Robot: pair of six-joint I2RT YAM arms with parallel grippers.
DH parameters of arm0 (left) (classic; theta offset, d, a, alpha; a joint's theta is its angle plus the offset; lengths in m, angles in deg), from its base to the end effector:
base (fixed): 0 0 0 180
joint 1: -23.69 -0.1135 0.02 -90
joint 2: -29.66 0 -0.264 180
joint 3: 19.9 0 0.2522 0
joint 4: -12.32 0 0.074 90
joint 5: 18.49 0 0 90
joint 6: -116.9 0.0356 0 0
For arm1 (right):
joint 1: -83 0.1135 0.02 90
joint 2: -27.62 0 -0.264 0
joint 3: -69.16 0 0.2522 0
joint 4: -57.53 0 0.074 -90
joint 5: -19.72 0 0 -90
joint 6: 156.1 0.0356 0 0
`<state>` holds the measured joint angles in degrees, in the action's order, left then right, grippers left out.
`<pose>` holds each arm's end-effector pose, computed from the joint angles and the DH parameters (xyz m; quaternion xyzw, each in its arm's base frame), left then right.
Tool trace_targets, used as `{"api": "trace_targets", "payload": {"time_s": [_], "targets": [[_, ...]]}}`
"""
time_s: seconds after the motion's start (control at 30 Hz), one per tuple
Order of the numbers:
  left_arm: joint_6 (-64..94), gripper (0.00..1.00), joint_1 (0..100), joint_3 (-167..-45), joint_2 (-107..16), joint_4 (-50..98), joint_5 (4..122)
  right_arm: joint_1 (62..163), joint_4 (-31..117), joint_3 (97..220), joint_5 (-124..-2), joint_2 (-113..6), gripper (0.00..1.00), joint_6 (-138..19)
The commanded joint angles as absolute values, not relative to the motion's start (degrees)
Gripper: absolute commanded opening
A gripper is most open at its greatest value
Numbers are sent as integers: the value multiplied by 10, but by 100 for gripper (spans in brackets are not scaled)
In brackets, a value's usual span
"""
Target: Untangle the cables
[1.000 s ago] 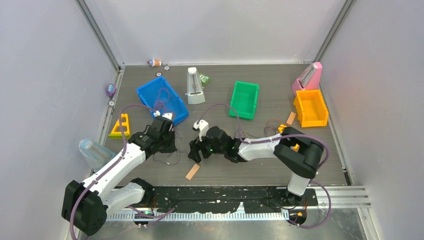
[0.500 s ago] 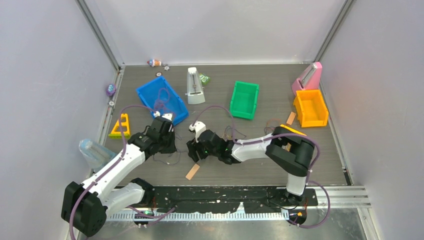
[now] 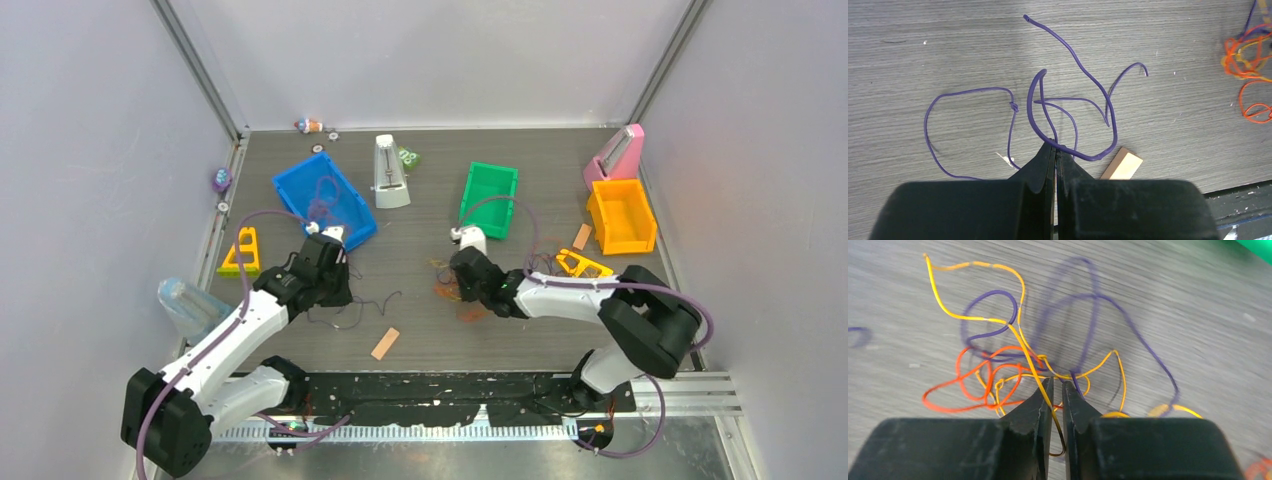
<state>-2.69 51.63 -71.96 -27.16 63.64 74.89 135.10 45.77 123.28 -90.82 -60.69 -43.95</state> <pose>0.1670 -0.0862 0.2226 -0.0224 0.9559 -0.1156 0.2692 0.1914 0.2255 0.1585 -0.1711 0.8985 0.0909 0.3940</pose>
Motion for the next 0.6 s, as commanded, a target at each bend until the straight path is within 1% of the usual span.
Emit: {"api": "trace_targets", "payload": {"time_s": [0.0, 0.03, 0.1, 0.13, 0.17, 0.2, 0.23, 0.3, 0.37, 0.47, 0.57], "targets": [[-22, 0, 515, -724, -257, 628, 744, 1304, 361, 1206, -991, -530, 17, -381], [-23, 0, 515, -724, -256, 628, 743, 1294, 351, 1205, -1010, -504, 18, -379], [-22, 0, 515, -725, -255, 629, 743, 1283, 323, 1203, -1040, -463, 24, -378], [-22, 0, 515, -724, -254, 629, 743, 1277, 308, 1202, -1046, -435, 33, -384], [-22, 0, 515, -723, -253, 629, 743, 1275, 302, 1203, -1055, -422, 40, -387], [-21, 0, 515, -724, -252, 630, 743, 1272, 290, 1206, -1058, -395, 65, -397], [-22, 0, 515, -723, -251, 630, 743, 1272, 286, 1209, -1058, -382, 82, -412], [-22, 0, 516, -722, -248, 629, 743, 1271, 281, 1217, -1037, -347, 92, -445], [-22, 0, 516, -723, -246, 629, 743, 1273, 280, 1229, -998, -323, 95, -474], [-23, 0, 515, -724, -247, 630, 743, 1285, 294, 1252, -942, -303, 95, -515], [-22, 0, 516, -724, -247, 631, 744, 1302, 316, 1280, -868, -313, 94, -551]]}}
